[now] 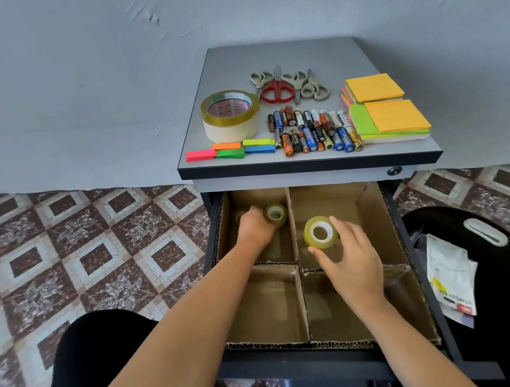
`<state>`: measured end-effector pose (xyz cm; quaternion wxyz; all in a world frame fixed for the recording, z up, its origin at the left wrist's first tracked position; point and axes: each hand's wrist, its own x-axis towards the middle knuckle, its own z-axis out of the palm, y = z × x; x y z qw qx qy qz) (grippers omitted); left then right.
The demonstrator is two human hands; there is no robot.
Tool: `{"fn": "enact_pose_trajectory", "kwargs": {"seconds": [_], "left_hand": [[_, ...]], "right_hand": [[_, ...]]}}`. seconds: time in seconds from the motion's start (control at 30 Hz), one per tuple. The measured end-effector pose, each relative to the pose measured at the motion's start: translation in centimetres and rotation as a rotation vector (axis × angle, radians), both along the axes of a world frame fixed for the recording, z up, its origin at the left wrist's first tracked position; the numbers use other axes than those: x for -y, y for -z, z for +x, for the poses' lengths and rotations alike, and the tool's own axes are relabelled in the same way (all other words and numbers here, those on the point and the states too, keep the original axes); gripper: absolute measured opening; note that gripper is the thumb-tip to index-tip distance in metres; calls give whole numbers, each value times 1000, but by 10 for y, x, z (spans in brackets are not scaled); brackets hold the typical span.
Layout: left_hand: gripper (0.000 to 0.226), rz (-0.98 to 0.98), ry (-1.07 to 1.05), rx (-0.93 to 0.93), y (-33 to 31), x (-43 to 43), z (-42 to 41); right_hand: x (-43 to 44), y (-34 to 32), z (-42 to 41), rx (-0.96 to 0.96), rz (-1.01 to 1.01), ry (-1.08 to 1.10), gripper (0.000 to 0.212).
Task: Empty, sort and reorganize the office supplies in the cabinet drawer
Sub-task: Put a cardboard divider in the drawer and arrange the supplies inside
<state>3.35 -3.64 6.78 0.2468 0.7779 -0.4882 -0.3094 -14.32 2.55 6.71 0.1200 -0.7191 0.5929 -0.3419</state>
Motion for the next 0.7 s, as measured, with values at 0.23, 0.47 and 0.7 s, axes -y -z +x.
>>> {"fn": "enact_pose_trajectory", "kwargs": {"seconds": [0.23, 0.47, 0.7], "left_hand": [[45, -7, -19, -45, 2, 3, 1], [46, -6, 16, -12, 0, 2, 3], [53, -126, 200, 99, -26, -39, 16]], "right_hand": [[-1, -1, 0, 32, 6, 3, 61], [-1, 0, -1, 37, 1, -5, 61], [-2, -3, -1, 49, 47, -11, 62]]}}
